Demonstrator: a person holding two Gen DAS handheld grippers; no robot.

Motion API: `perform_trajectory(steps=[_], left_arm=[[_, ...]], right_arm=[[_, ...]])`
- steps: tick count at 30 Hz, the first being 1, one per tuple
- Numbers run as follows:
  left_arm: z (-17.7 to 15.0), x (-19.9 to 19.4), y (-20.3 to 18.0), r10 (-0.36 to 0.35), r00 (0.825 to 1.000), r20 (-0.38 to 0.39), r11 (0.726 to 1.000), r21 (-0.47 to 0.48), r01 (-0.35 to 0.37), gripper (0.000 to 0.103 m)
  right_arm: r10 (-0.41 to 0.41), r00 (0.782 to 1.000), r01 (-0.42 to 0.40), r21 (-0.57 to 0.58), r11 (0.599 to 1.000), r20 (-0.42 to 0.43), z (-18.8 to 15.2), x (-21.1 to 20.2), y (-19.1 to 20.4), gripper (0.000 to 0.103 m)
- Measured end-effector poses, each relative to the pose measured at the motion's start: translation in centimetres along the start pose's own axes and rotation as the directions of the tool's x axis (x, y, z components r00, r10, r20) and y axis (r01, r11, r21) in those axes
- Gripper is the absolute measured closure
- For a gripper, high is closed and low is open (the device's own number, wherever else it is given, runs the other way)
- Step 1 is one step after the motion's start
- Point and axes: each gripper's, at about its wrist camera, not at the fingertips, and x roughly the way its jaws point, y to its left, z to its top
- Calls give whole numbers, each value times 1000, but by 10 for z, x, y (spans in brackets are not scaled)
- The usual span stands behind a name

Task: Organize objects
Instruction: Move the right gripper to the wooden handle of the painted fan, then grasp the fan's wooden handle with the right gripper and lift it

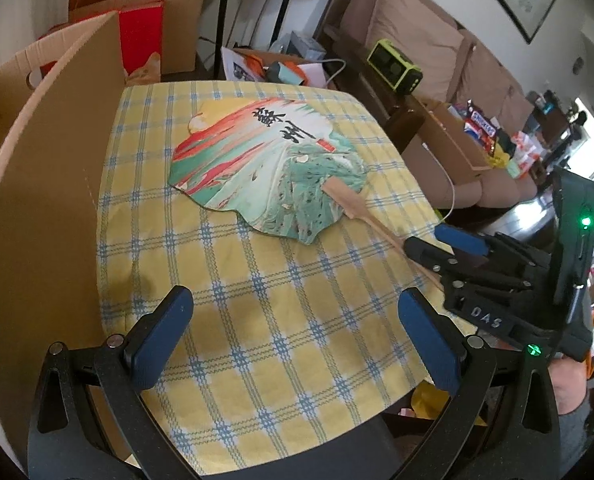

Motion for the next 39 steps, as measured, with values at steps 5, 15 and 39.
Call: perform_trajectory(steps=[5,15,39], left_arm=[[0,12,6,-4,1000,-17,1000,-23,3,0],[2,25,14,-29,999,-39,998,-51,27,0],[24,57,49,-326,944,-51,891,-351,288,3]], right_arm=[[23,1000,-23,-61,998,-12,7,16,12,50],[70,996,-75,-92,993,-50,20,44,15,55],[305,952,-300,110,948,-34,9,17,21,96]])
